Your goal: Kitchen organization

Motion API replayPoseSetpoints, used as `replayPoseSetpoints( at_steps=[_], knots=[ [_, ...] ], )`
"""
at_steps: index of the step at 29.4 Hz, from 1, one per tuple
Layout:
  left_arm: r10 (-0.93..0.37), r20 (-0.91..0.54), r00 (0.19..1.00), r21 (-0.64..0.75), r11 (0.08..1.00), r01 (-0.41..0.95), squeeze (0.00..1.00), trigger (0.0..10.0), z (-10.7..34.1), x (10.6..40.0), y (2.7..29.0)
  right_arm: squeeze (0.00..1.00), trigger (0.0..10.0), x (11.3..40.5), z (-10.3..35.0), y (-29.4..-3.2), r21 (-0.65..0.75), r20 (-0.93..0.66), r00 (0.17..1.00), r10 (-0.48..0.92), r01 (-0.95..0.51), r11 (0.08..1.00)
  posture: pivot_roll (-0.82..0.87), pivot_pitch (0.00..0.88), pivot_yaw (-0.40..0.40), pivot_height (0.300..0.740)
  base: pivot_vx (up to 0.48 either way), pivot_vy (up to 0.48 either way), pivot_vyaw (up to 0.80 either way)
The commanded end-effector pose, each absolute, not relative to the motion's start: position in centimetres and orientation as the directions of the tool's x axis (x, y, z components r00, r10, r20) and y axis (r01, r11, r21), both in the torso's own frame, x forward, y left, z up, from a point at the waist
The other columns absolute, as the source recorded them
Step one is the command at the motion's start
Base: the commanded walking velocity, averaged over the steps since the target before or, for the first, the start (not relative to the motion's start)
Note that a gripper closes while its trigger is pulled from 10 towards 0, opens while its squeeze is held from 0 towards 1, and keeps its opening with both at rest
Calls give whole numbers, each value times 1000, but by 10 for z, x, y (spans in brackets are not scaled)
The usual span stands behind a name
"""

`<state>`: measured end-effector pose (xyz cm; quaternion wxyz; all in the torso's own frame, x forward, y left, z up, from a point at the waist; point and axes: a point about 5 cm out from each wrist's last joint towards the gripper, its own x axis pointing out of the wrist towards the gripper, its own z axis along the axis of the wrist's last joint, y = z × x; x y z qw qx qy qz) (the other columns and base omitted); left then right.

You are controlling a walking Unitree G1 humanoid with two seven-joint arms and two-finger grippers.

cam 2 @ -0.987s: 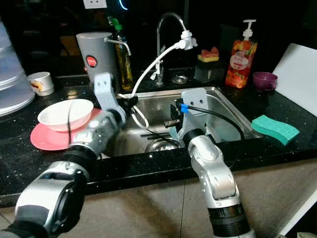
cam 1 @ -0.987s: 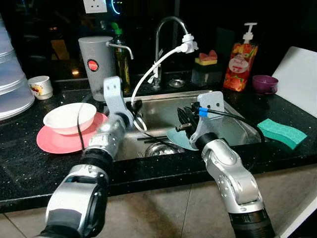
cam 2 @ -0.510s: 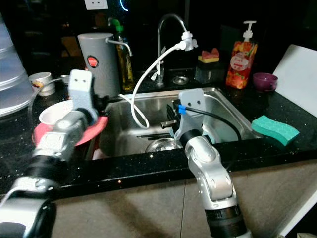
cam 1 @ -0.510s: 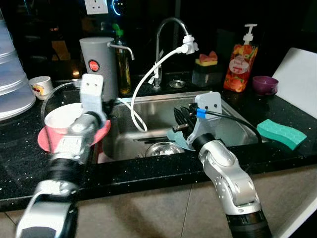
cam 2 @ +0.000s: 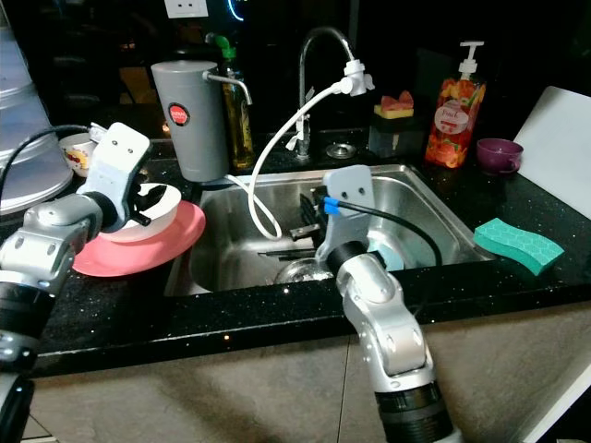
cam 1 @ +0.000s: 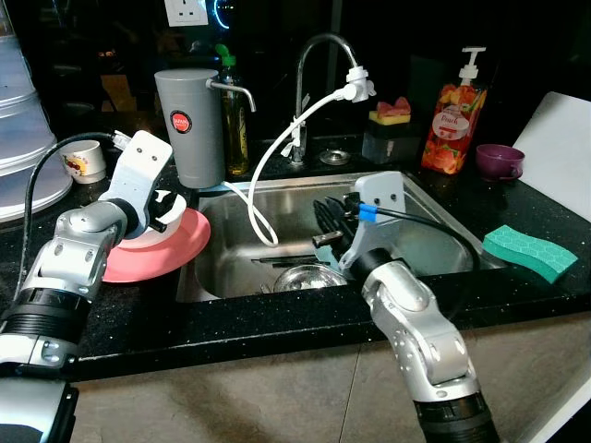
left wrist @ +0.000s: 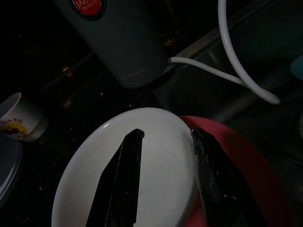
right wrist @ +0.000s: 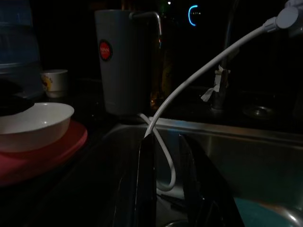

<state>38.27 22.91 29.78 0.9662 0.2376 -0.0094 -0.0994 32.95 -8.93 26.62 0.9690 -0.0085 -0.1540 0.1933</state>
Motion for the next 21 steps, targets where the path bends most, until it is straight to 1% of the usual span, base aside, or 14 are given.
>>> replayPoseSetpoints(
  at_steps=[1, 4, 8, 9, 10, 15, 21],
  knots=[
    [-199, -47, 979, 472, 859, 198, 0, 10000, 296, 381, 228, 0, 10000, 331, 268, -89, -75, 308, 874, 375, -371, 926, 80, 83, 20, 740, 0, 0, 0],
    [-235, -1, 972, 470, 858, 208, 0, 10000, 300, 379, 212, 0, 10000, 331, 269, -89, -63, 316, 876, 364, -364, 929, 90, 93, 19, 740, 0, 0, 0],
    [-252, 62, 966, 453, 870, 198, 0, 10000, 306, 374, 198, 0, 10000, 329, 270, -89, -64, 318, 872, 372, -371, 926, 93, 100, 4, 740, 0, 0, 0],
    [-252, 62, 966, 453, 870, 198, 0, 10000, 306, 374, 198, 0, 10000, 329, 270, -89, -64, 318, 872, 372, -371, 926, 93, 100, 4, 740, 0, 0, 0],
    [-266, 87, 960, 448, 871, 201, 0, 10000, 308, 371, 189, 0, 10000, 329, 270, -90, -66, 317, 872, 372, -371, 926, 101, 99, -5, 740, 0, 0, 0],
    [-257, 108, 960, 457, 871, 182, 0, 10000, 309, 368, 184, 0, 10000, 332, 275, -92, -73, 329, 869, 370, -368, 927, 103, 94, -8, 740, 0, 0, 0],
    [-276, 100, 956, 465, 863, 200, 0, 10000, 303, 365, 175, 0, 10000, 332, 276, -91, -65, 337, 871, 358, -357, 932, 102, 94, -8, 740, 0, 0, 0]
  ],
)
